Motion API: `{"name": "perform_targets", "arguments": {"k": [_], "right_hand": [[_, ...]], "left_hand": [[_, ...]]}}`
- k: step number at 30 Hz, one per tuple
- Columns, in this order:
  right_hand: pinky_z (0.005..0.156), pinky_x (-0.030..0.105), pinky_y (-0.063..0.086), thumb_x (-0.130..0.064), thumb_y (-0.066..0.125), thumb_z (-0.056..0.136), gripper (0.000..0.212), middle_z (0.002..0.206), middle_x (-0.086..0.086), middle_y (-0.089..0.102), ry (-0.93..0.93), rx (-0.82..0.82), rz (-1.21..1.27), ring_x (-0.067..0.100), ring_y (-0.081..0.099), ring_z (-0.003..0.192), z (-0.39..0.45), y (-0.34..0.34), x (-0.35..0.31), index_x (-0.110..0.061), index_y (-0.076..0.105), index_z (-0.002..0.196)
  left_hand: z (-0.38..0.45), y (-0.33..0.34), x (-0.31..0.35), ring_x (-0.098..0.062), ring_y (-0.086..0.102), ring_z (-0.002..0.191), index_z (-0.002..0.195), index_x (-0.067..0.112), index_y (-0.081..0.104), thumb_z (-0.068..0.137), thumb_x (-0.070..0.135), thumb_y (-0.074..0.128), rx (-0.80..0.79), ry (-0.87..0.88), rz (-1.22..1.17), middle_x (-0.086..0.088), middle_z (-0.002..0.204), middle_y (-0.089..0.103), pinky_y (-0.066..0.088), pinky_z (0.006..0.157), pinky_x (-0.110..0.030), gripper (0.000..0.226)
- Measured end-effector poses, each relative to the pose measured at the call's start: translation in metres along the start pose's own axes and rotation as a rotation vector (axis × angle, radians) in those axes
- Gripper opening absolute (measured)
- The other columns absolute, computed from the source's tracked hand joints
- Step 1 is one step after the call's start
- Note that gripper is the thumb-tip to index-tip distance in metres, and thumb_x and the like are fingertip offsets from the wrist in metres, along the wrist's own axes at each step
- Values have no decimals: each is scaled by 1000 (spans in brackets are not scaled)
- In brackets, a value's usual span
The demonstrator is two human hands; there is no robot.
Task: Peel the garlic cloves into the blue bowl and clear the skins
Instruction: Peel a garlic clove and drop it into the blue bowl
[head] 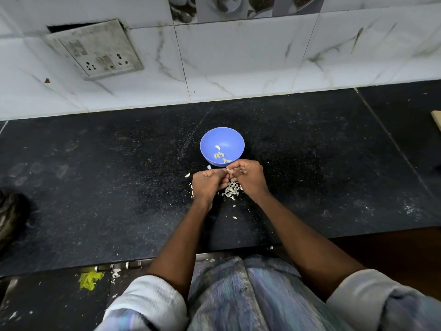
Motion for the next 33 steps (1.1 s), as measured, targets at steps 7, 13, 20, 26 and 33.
{"name": "perform_targets", "arguments": {"k": [7,13,20,26,33], "right_hand": [[73,42,65,6,72,89,20,77,8,76,-1,-17,-3,23,75,70,-1,1,5,-12,78,87],[72,37,64,4,67,94,18,82,8,78,30,-48,7,22,76,72,1,6,6,-6,78,103],[68,29,62,3,66,95,11,89,16,77,107,-79,149,24,77,76,-2,10,3,2,75,101],[81,34,62,-6,70,94,21,104,19,77,412,-115,547,25,74,93,-6,14,16,1,73,113],[75,30,61,-6,63,100,16,103,16,78,395,-87,531,20,74,88,-8,10,16,-4,71,113]], "left_hand": [[4,-3,-3,-15,70,63,82,0,82,88,5,74,64,36,122,-16,78,78,62,65,-29,11],[5,-4,-7,-16,69,66,83,6,82,89,18,75,64,63,176,-9,78,80,62,69,-35,15],[4,-5,-10,-21,72,71,86,8,82,92,26,74,25,68,196,-12,81,80,58,68,-33,21],[2,-5,-3,-22,70,69,86,9,80,91,29,75,-7,112,213,-13,79,78,58,68,-38,20],[-1,-2,-1,-23,70,69,82,15,78,78,49,72,-53,151,280,-10,77,77,60,71,-45,34]]}}
Point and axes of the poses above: each hand's wrist, its own z-axis towards the middle knuckle, its own y-axis out of the palm, x = y × z, the point moved 6 cm from there along z, towards the middle knuckle
